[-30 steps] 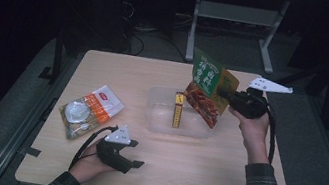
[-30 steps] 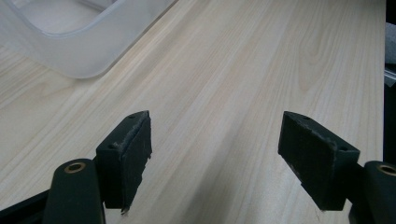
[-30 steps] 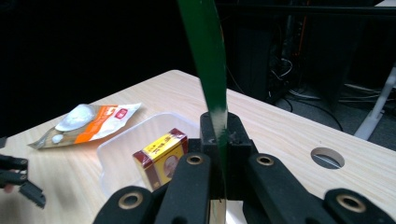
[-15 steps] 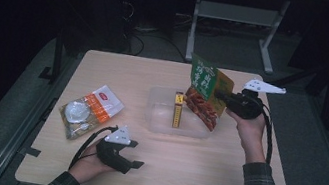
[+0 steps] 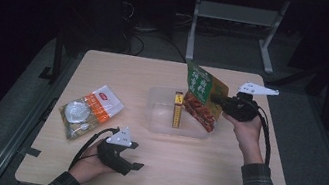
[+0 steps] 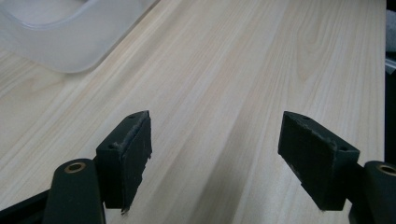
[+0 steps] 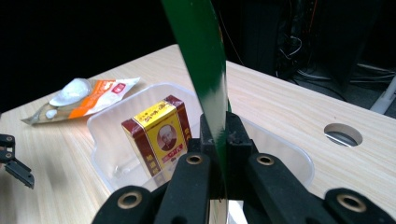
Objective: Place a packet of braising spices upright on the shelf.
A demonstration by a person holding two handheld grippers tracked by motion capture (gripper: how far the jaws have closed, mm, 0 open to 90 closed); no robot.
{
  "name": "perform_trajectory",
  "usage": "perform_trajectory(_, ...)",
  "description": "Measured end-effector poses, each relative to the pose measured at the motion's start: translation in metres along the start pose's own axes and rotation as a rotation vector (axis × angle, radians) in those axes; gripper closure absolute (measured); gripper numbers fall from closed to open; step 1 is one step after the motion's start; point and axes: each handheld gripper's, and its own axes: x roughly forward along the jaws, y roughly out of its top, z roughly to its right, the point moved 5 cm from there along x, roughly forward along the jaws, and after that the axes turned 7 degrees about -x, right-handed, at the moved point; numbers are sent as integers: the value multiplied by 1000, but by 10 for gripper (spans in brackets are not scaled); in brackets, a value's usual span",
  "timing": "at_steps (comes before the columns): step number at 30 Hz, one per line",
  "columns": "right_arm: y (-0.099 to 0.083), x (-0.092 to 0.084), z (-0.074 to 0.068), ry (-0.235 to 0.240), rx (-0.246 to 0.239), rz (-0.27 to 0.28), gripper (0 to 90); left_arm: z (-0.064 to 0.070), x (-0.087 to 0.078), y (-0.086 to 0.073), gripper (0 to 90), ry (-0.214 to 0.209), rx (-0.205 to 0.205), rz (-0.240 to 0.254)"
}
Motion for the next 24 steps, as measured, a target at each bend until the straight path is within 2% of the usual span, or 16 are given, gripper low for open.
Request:
perform_trajectory(3,-3,1,0,5,3,-9,896,0,1,-1,251,-2,8,-3)
perform_trajectory(13,-9,2,2,13,7,-34,893,-1,2,-1,216,-6,-9,-5)
perform_trajectory(17,-14,2,3,27,24,-33,888,0,3,-1,212,-9,-7,-5)
perform_trajectory(19,-15,1,4,19,29,-36,884,0,3,0,208,-9,-8,-5)
perform_trajectory(20,-16,1,4,23,30,-36,860,0,3,0,206,-9,-7,-2)
perform_trajectory(22,-17,2,4,30,33,-48,727,1,3,0,204,-8,-8,1)
perform_trajectory(24,-18,4,3,12,26,-56,612,0,3,0,204,-7,-6,0)
